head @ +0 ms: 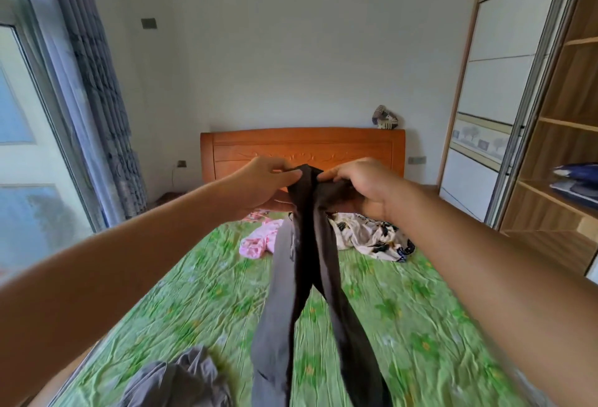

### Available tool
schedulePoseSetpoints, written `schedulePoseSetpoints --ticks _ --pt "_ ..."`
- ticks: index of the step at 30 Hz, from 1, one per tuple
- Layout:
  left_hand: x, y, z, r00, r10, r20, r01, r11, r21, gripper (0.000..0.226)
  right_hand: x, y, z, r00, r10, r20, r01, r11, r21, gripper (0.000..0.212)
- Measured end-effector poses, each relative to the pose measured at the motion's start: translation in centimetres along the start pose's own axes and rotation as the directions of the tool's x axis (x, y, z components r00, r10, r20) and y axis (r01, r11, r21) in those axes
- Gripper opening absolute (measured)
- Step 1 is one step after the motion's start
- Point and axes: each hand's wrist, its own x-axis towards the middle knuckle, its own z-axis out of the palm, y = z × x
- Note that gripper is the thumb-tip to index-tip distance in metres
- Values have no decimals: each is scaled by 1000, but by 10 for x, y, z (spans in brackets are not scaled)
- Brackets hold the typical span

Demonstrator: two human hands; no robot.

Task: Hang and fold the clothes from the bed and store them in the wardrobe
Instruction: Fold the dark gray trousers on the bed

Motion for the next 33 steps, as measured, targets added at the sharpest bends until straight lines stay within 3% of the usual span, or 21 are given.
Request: schedulePoseSetpoints --ticks 6,8,10,13,15,17,19,22,24,26,27,29,31,33 --pt "-7 -2 19 1000 27 14 -28 995 94 13 -6 5 0 998 -16 58 19 998 -58 48" --pt "-10 -2 19 997 61 55 -74 959 274 45 -8 5 -1 997 -1 79 5 999 -52 49" --pt "-11 -4 24 990 140 13 -125 832 541 58 -8 5 1 997 -2 81 7 999 -54 49" --pt "-7 -11 26 953 296 -62 -183 727 662 31 -4 13 -1 998 -33 46 41 983 -180 48" --pt "-5 -16 19 954 297 -46 -200 742 640 23 -1 17 -15 991 -135 26 128 839 -529 39" --pt "-5 -19 6 961 276 -24 -204 761 615 24 -2 17 -38 995 -65 72 96 618 -780 32" --pt "-4 -19 -9 963 270 -19 -205 775 598 25 -4 16 -60 994 102 49 -13 534 -845 32" --pt "-5 -16 -27 961 276 18 -230 763 604 30 -4 11 -75 994 35 108 82 439 -895 32" --pt "-8 -11 -38 962 273 29 -236 769 594 32 -3 4 -73 986 -92 142 169 557 -813 28" --pt "-11 -3 -51 959 282 37 -254 787 562 34 -3 -6 -67 966 -223 128 254 753 -607 16" --pt "-12 2 -57 954 298 36 -268 789 553 36 -3 -10 -63 949 -292 120 312 814 -490 21" --pt "-15 17 -68 950 310 50 -286 790 542 48 -4 -19 -52 911 -405 81 407 850 -334 40" --pt "-18 33 -79 959 271 87 -270 771 577 66 -5 -24 -37 883 -464 71 463 836 -295 58" --pt "-18 49 -86 974 183 137 -223 639 736 76 -5 -26 -25 869 -484 104 494 839 -230 62"
